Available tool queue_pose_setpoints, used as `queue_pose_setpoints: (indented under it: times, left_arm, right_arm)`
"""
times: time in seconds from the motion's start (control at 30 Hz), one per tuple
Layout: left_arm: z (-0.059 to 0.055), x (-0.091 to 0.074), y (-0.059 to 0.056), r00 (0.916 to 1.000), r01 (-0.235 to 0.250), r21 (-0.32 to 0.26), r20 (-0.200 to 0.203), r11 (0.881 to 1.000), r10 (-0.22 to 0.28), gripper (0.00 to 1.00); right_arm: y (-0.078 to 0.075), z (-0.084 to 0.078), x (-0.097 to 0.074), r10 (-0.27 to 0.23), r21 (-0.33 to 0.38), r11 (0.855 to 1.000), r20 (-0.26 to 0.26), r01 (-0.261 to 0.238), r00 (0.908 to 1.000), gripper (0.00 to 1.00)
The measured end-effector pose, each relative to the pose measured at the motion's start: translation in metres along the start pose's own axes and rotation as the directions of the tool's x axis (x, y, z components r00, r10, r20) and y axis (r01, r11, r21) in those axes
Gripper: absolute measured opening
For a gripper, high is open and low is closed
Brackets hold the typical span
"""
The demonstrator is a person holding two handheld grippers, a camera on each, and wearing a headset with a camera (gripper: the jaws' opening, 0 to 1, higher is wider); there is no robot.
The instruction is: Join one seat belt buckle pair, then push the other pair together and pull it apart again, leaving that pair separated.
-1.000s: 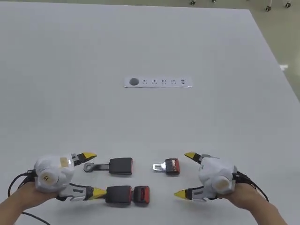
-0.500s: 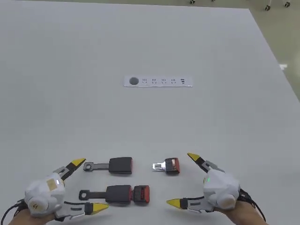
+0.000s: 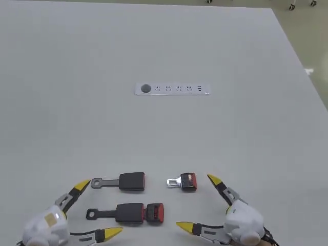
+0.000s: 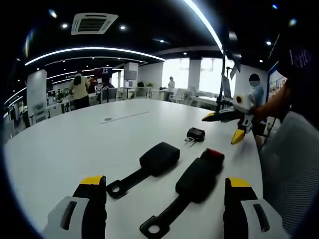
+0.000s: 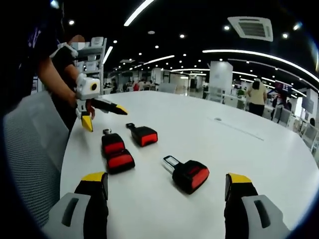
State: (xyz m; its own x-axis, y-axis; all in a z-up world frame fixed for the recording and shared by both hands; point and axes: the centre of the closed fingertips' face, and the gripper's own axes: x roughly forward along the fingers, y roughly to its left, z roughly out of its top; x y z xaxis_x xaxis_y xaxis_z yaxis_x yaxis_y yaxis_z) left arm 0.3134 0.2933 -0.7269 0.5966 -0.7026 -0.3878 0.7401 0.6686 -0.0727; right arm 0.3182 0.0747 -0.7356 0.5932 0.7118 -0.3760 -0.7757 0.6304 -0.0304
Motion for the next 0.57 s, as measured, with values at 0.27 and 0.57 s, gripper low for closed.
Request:
queue_pose_setpoints:
  times: [0.27, 0.57]
  left_arm:
    - [0.001, -0.006, 0.002, 0.9999, -0.016, 0.004, 0.003, 1.0, 0.016, 1.0]
    - [-0.003, -0.011, 0.002, 0.9998, -0.011, 0.01, -0.019, 1.0, 0.011, 1.0]
  right_arm:
    - [0.006, -0.009, -0.003, 0.007, 0.007, 1.0, -0.033, -0.007, 0.9994, 0.99]
    - [0.009, -0.008, -0.004, 0.028, -0.004, 1.0, -0.059, -0.028, 0.9978, 0.99]
